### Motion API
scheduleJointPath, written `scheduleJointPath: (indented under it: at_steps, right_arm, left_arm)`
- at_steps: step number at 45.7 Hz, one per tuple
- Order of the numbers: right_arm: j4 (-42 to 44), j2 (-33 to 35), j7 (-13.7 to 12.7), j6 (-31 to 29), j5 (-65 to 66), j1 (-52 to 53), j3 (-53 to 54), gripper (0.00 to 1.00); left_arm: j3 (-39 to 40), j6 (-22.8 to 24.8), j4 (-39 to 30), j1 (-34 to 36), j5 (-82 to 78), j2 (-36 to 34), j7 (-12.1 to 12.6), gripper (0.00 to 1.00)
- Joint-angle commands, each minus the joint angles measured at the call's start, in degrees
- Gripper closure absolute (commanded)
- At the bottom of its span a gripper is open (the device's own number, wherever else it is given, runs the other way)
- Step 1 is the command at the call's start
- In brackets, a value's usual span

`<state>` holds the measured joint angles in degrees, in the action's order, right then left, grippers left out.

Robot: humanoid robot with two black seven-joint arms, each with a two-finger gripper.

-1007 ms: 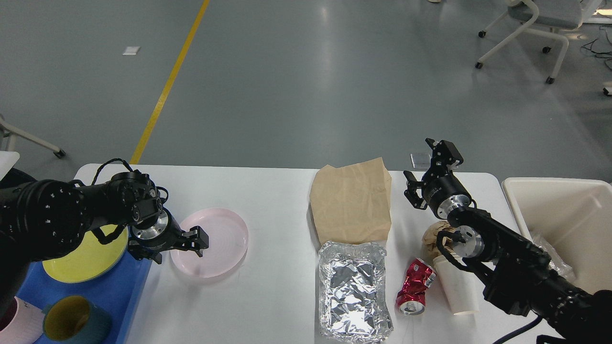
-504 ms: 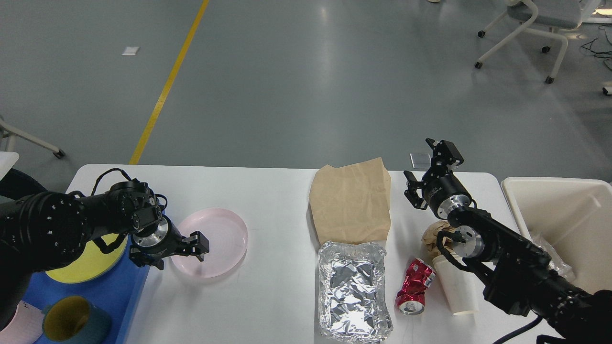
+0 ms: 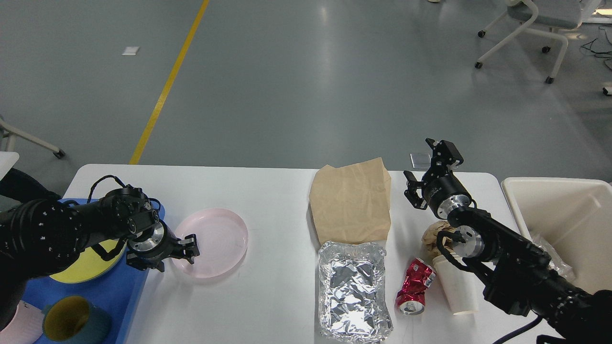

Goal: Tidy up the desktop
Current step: 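Reach the left gripper to the pink plate rim and grasp it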

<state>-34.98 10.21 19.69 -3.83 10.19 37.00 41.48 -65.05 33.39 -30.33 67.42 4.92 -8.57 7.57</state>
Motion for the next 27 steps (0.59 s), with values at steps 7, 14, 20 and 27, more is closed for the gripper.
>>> scheduleJointPath:
  at_steps: [7, 14, 20, 27]
  right_arm:
    - [0.00, -0.01, 0.00, 0.05, 0.00, 0.00, 0.00, 0.00]
    - [0.00, -0.01, 0.00, -0.04, 0.00, 0.00, 0.00, 0.00]
    - [0.00, -0.01, 0.00, -0.04, 0.00, 0.00, 0.00, 0.00]
    - [0.00, -0.01, 0.00, -0.04, 0.00, 0.00, 0.00, 0.00]
  left_arm:
    - [1.06, 0.27, 0.00, -0.45, 0.09, -0.05, 0.52, 0.52]
    - [1.15, 0.97, -0.08, -0.45, 0.09, -0.13, 1.66, 0.70]
    - [1.15, 2.99, -0.08, -0.54, 0.09, -0.13, 1.84, 0.85]
    - [1.15, 6.24, -0.08, -0.36, 0.09, -0.92, 1.84, 1.00]
